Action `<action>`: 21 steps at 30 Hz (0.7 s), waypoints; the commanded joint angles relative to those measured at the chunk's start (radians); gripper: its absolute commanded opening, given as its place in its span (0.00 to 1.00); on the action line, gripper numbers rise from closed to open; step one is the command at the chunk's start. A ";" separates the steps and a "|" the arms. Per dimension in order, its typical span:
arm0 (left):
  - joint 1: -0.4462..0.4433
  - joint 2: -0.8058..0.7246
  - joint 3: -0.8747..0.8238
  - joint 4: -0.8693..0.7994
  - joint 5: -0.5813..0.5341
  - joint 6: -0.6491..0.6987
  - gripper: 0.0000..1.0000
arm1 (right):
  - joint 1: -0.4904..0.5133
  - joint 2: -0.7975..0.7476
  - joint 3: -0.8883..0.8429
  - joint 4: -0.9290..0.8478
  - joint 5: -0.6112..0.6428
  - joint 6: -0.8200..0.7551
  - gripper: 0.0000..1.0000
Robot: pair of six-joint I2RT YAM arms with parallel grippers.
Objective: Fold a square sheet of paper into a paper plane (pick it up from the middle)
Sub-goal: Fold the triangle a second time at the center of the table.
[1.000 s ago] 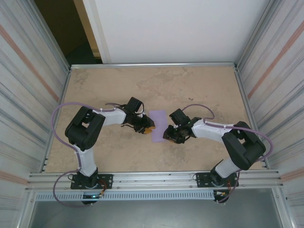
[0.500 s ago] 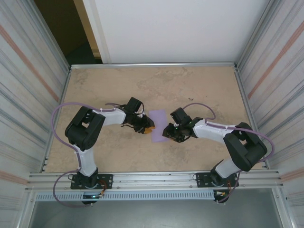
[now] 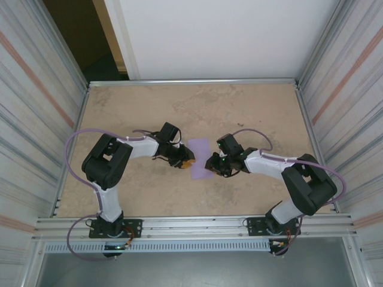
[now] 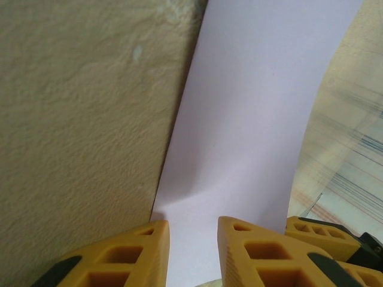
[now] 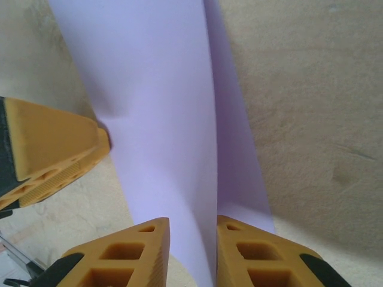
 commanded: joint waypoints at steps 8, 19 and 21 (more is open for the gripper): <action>0.002 0.017 -0.014 -0.104 -0.042 0.010 0.28 | -0.005 -0.052 -0.052 -0.048 0.018 0.062 0.14; 0.005 -0.060 0.089 -0.057 -0.032 0.106 0.29 | -0.018 -0.074 -0.038 -0.060 0.035 0.050 0.00; 0.004 -0.055 0.105 -0.054 -0.045 0.133 0.29 | -0.020 -0.090 -0.042 -0.071 0.040 0.048 0.00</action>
